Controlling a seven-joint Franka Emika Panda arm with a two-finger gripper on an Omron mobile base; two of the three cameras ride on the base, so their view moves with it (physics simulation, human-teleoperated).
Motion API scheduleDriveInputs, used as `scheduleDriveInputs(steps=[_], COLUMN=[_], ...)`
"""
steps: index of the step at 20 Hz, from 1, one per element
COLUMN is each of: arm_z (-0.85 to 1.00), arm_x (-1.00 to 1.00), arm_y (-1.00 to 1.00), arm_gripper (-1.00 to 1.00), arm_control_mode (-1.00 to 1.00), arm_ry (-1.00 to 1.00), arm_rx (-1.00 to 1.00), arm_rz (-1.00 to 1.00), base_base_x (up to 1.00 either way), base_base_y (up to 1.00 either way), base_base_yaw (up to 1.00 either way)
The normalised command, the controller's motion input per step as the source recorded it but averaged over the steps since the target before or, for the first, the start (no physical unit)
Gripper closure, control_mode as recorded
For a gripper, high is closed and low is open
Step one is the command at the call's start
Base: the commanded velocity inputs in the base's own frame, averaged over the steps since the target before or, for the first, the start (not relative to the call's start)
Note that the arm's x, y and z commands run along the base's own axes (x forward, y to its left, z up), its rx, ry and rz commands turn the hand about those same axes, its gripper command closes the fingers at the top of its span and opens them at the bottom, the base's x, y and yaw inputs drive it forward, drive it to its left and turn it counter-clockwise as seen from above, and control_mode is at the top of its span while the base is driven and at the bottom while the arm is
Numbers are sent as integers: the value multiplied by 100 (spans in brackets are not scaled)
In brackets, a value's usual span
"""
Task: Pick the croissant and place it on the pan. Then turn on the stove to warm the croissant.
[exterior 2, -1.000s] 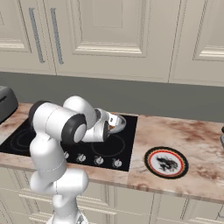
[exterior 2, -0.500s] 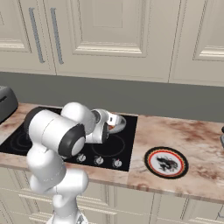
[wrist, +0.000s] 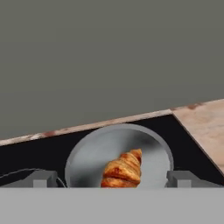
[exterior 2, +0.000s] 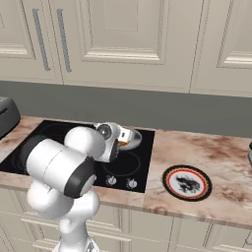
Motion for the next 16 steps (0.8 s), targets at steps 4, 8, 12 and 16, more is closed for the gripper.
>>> scheduleDriveInputs(steps=[4, 8, 12, 16], arm_z=[53, 31, 9, 59], arm_x=[-69, -50, 0, -17], arm_y=[5, 14, 7, 29], arm_gripper=[-100, -100, -100, -100], arm_control_mode=[-100, -100, -100, -100], arm_ry=[0, 0, 1, 0], arm_rx=[6, 1, 0, 0], arm_rz=[0, 0, 0, 0], base_base_x=[0, 0, 0, 0], base_base_y=[0, 0, 0, 0], base_base_yaw=[0, 0, 0, 0])
